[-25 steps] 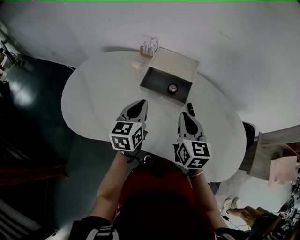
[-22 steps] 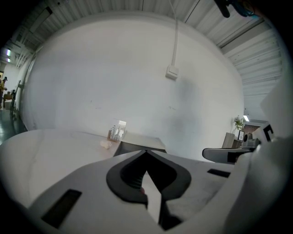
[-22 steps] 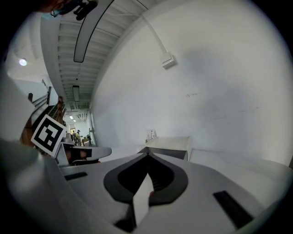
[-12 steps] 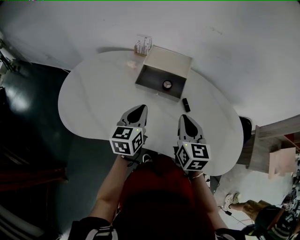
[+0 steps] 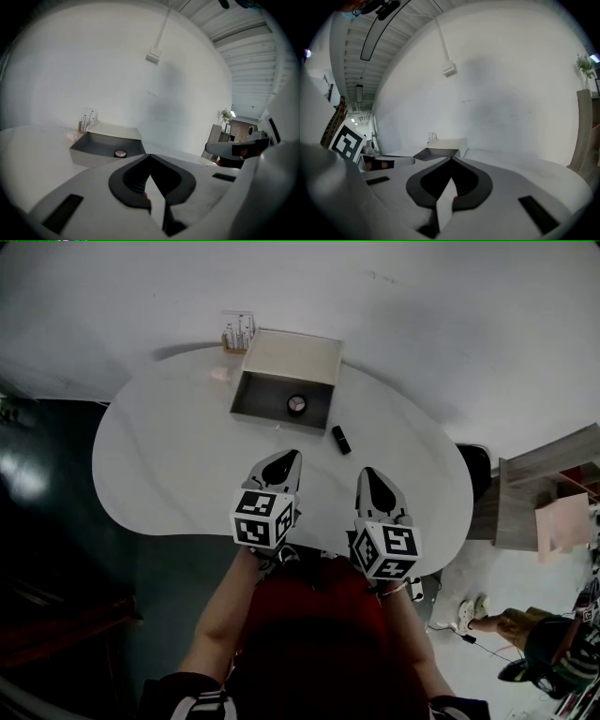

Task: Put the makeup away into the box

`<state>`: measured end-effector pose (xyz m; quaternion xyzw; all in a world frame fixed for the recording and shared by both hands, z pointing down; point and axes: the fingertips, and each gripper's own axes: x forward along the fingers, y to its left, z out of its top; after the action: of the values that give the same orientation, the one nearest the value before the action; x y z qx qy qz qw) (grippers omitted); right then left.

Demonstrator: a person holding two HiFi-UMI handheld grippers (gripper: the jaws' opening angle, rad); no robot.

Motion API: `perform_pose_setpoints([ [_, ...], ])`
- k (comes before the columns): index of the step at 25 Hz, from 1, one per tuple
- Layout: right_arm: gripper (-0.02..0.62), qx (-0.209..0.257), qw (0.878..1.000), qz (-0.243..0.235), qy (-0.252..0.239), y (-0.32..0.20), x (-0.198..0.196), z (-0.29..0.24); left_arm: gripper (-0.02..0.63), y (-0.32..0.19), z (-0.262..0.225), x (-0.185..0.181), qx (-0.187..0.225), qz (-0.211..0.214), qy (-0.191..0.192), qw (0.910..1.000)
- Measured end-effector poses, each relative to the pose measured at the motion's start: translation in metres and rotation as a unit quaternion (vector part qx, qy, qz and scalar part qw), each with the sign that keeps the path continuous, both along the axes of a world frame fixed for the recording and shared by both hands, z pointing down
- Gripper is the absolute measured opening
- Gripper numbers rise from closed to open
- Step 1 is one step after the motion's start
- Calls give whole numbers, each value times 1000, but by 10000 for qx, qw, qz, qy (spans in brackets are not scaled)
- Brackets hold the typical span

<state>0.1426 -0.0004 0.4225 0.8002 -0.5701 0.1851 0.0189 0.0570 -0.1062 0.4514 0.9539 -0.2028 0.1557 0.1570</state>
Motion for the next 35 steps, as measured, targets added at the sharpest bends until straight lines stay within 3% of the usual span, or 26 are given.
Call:
perform_pose_setpoints([
  [7, 12, 32, 9995, 302, -39, 19, 39, -1, 21, 17, -2, 42, 90, 230, 22, 9997],
  [13, 12, 137, 9995, 290, -17, 29, 57, -9, 21, 30, -9, 60, 155, 225, 35, 9996],
  [35, 12, 433, 9971, -618, -83, 26, 45, -19, 21, 39, -26, 38, 444, -539, -22, 9976],
])
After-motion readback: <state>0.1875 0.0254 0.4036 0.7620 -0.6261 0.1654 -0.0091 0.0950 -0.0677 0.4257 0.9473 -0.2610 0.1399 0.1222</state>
